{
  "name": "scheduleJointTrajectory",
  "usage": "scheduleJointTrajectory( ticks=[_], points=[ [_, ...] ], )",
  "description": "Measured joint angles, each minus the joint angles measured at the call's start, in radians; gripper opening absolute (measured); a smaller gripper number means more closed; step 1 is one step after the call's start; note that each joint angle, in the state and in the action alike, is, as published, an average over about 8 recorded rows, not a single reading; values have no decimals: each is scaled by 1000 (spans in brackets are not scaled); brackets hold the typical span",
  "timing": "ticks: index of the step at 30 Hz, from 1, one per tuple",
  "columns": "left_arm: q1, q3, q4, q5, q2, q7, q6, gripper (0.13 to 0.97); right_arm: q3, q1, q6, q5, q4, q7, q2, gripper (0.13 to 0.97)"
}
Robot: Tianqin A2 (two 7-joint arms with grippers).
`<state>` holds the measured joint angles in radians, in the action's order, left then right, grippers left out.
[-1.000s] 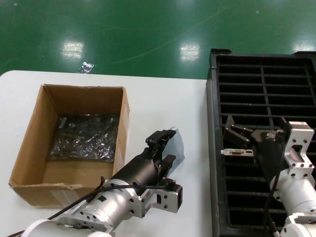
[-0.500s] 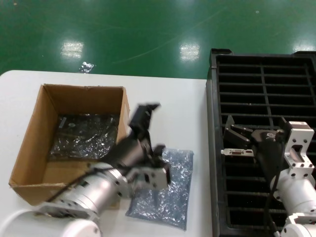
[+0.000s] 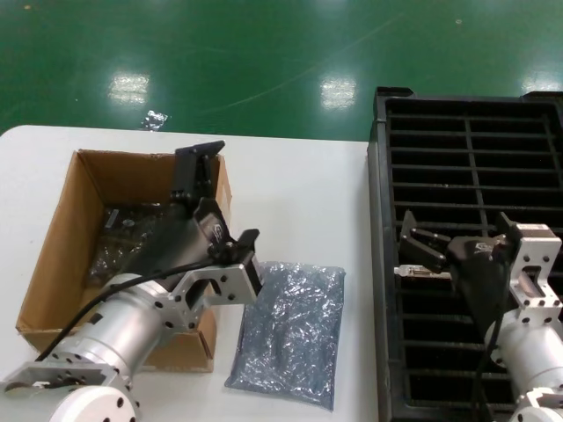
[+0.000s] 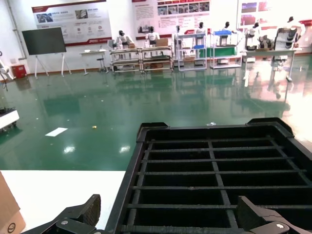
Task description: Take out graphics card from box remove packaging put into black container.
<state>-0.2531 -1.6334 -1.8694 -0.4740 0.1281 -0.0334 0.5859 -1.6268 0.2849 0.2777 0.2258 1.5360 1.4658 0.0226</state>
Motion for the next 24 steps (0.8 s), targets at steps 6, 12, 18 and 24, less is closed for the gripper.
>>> scheduleJointTrajectory(
  ticks=[6,12,18,24],
  points=[
    [20,2,22,-105,14,3,-46,943,2,-22,-22,124,5,-116,22,966],
    [42,5,45,-218,28,6,-96,961,4,-47,-46,258,10,-241,46,966],
    [63,8,68,-332,43,9,-146,966,7,-71,-69,393,16,-365,69,966],
    [85,11,91,-445,58,11,-197,966,9,-96,-93,528,21,-491,93,966]
  ],
)
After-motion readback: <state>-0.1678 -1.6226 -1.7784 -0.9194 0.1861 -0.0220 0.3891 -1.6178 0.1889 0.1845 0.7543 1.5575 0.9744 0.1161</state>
